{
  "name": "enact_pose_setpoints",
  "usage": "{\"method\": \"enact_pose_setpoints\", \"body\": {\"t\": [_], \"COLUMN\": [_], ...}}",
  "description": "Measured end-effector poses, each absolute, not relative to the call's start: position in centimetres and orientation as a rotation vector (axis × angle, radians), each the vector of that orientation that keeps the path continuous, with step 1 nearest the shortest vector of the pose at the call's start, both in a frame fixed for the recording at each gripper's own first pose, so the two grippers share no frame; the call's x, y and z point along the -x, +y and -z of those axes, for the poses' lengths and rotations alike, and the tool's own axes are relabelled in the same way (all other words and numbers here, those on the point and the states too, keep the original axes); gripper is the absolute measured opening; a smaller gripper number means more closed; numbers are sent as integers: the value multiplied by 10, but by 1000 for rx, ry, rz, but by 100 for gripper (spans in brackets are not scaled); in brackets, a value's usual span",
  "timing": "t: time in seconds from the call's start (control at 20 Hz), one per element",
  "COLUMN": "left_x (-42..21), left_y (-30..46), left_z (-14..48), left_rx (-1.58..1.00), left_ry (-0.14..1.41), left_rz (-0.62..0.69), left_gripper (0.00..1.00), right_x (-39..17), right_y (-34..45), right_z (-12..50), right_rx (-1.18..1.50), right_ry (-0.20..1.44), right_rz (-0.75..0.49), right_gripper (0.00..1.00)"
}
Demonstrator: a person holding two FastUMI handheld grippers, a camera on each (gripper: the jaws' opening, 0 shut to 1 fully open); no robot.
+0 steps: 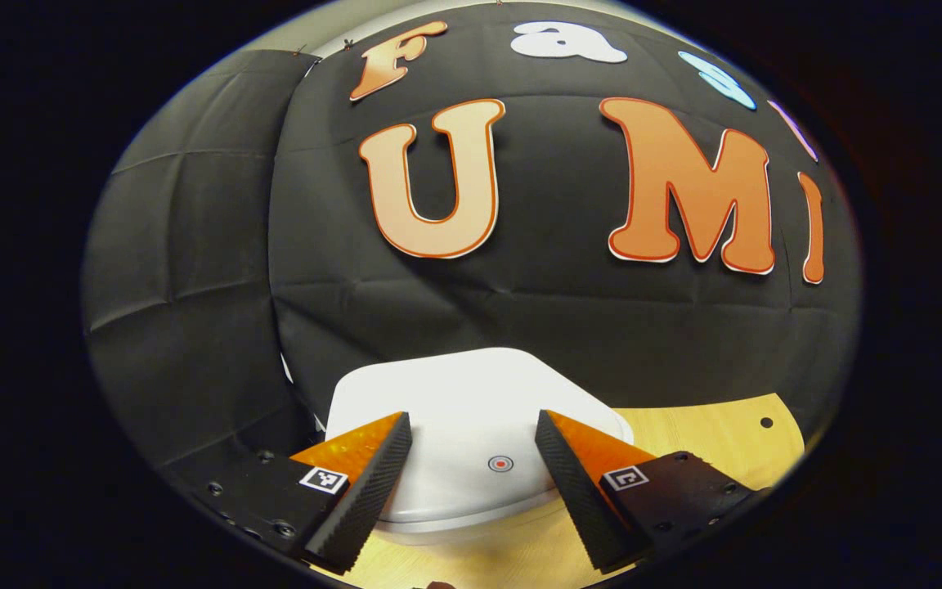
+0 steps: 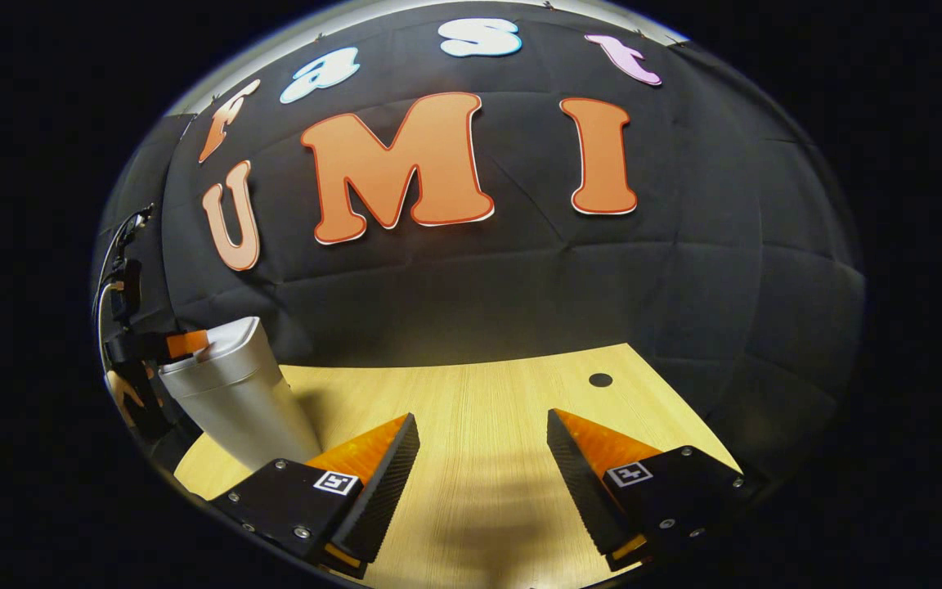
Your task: Press the lid of the desktop garbage bin to open it, pick up the crumpled paper on the desktop and throw it into the bin, then pick up the pop can on the desktop and drop it into the bin, and finally close the garbage bin lid.
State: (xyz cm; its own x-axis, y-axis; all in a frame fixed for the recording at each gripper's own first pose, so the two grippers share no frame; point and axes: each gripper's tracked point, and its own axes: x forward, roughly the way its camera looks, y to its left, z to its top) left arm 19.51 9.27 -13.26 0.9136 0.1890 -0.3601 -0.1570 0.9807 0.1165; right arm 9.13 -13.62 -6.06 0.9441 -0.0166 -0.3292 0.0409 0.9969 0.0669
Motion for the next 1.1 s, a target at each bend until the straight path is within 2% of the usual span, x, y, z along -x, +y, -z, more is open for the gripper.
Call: {"method": "enact_pose_setpoints", "body": {"t": [0.15,0.35,0.4,0.5,0.55,0.6,1.1], "left_x": [-193,-195,-195,-190,-186,-178,-104], "left_y": [92,91,90,88,86,80,11], "left_z": [146,130,131,129,127,125,61], "left_rx": [-65,-83,-79,-65,-58,-55,10], "left_ry": [396,276,275,299,310,315,195], "left_rz": [-169,-160,-156,-153,-149,-137,10], "left_gripper": [98,100,96,96,99,96,96], "right_x": [-89,-85,-84,-84,-85,-85,-81], "right_y": [-134,-130,-129,-129,-130,-131,-134], "right_z": [63,67,65,56,51,47,6], "right_rx": [-69,-67,-71,-80,-80,-77,-66], "right_ry": [338,351,349,334,320,309,195], "right_rz": [26,12,10,9,11,14,63], "right_gripper": [94,94,94,94,94,94,94]}}
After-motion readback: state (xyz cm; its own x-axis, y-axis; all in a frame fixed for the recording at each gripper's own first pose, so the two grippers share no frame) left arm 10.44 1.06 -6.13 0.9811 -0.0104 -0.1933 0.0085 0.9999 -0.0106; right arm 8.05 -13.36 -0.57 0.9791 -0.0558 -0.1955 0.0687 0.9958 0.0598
